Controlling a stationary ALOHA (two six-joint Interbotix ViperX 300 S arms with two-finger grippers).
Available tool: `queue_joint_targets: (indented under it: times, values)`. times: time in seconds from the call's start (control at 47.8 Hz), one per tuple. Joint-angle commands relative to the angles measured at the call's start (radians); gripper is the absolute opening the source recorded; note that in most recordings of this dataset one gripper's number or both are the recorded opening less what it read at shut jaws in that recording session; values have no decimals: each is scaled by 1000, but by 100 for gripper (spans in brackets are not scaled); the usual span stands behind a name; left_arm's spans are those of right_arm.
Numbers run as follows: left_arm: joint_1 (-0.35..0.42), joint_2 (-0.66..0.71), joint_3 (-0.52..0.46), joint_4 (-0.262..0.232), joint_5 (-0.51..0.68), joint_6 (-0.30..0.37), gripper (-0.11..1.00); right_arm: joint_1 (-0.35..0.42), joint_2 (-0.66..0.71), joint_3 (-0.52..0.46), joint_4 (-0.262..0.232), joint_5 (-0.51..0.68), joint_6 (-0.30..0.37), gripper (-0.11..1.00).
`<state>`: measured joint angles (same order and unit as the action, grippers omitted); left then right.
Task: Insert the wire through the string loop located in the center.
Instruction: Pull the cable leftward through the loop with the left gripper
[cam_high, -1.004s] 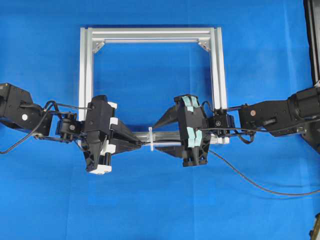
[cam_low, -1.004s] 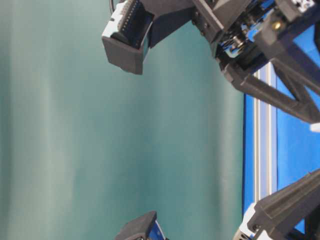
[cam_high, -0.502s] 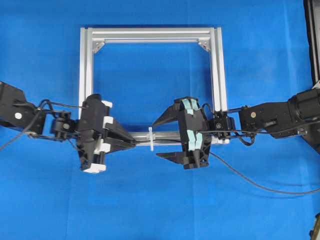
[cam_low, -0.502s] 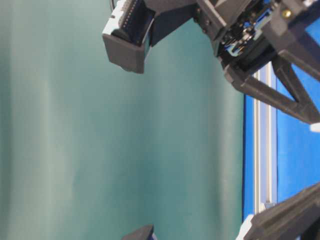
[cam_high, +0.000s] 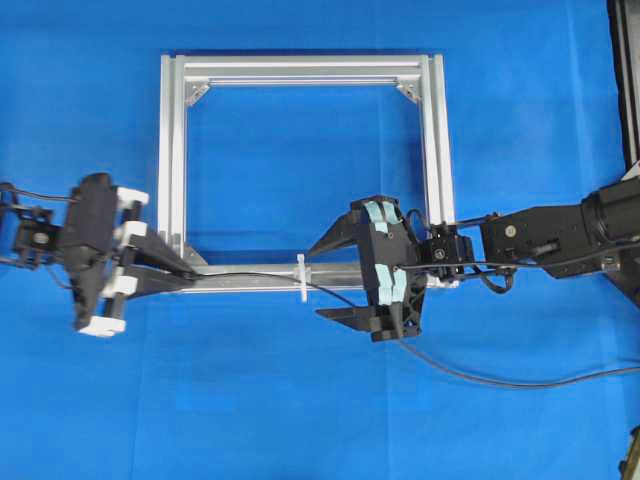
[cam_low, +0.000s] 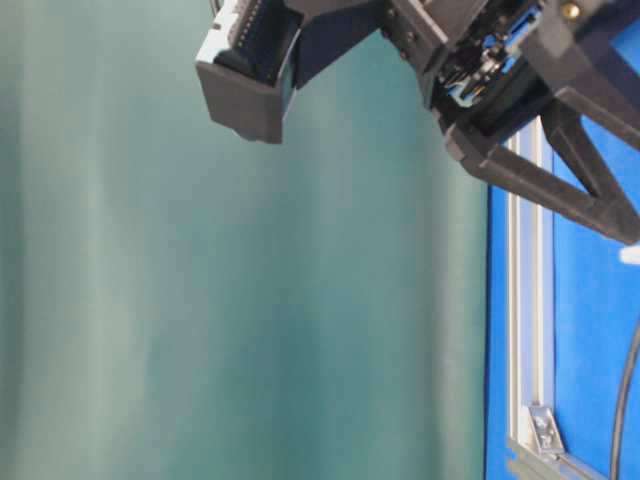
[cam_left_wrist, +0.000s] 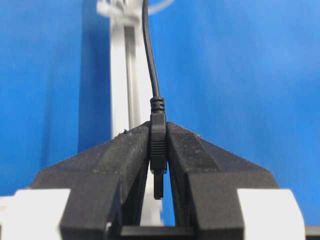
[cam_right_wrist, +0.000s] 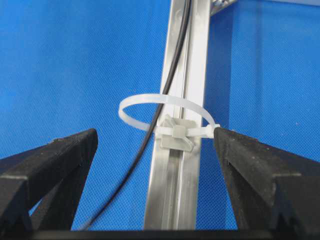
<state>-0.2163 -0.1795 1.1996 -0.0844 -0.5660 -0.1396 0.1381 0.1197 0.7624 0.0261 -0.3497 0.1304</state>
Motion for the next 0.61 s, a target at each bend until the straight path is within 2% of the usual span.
queue_joint_targets:
  times: [0.0, 0.293, 0.586]
  values:
    - [-15, -63, 32, 3, -5, -8, 8, 3, -31, -14, 0, -5, -2, 87]
    - [-18, -206, 133, 2, 106, -77, 8, 3, -32, -9, 0, -5, -5, 87]
    - [-14, -261, 167, 3, 216, -80, 8, 3, -34, -12, -11, -6, -6, 87]
